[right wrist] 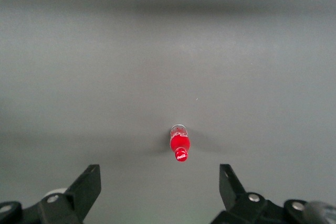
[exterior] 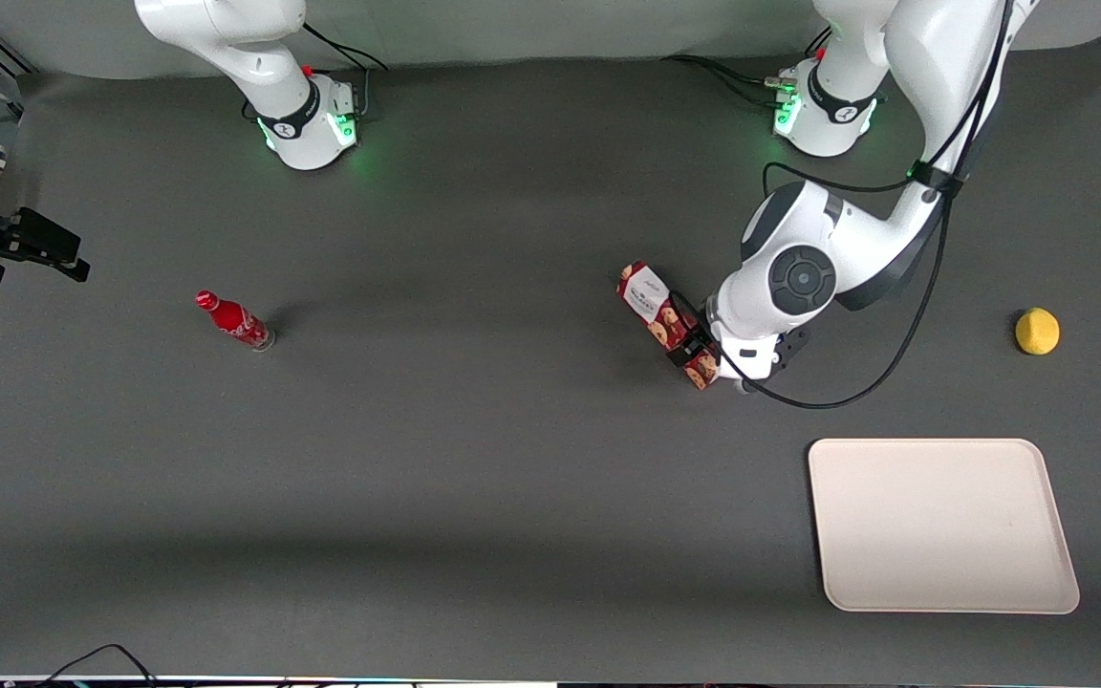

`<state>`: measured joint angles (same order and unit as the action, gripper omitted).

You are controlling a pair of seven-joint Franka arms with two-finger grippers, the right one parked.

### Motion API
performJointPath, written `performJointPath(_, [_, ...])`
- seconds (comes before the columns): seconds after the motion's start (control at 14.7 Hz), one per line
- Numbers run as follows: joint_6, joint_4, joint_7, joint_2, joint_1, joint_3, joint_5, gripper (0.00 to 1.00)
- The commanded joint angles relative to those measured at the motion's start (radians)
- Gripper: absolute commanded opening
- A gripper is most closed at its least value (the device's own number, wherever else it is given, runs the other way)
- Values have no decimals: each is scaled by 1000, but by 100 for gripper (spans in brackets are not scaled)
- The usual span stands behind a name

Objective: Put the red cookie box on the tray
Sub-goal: 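Close the left gripper on the cookie box and lift it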

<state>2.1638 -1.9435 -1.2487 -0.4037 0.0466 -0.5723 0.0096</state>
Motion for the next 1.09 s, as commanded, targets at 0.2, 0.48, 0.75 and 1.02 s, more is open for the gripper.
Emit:
performJointPath(0.2, [186,-155,-89,-46,-19,-20,133,100])
performJointPath(0.48, [240,-187,-168,-83,-39,-21,186,34])
performJointPath(0.75, [245,-186,-198,-115,-37,-23,248,0])
performJointPath(1.02, [234,-169,-186,-104,-25,-23,248,0])
